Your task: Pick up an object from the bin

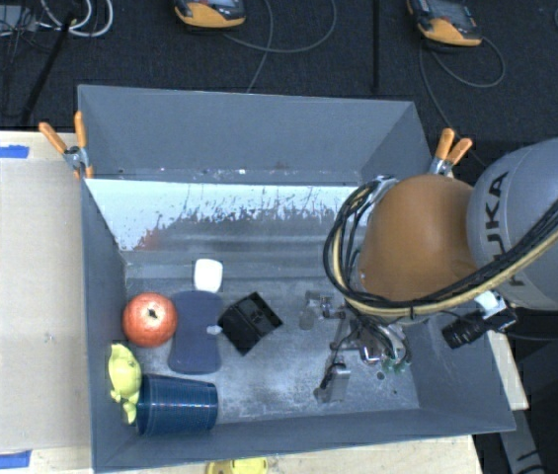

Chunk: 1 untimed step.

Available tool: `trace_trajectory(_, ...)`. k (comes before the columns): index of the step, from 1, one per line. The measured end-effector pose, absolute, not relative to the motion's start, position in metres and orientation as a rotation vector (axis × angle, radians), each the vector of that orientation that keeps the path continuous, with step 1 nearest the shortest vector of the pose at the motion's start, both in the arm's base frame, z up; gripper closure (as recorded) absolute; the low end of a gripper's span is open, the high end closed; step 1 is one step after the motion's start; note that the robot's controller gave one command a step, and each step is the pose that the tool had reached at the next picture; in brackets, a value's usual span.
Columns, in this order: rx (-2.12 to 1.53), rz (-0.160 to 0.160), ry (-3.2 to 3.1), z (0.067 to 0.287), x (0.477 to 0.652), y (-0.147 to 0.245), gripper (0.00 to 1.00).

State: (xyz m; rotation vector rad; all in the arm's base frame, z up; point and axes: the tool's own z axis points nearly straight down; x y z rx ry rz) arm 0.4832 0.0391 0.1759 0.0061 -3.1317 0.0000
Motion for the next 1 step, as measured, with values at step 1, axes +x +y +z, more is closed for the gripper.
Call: trace_trajectory(1,0.004,-0.001,-3.140,0.1802,0.4848,0.0389,0.00)
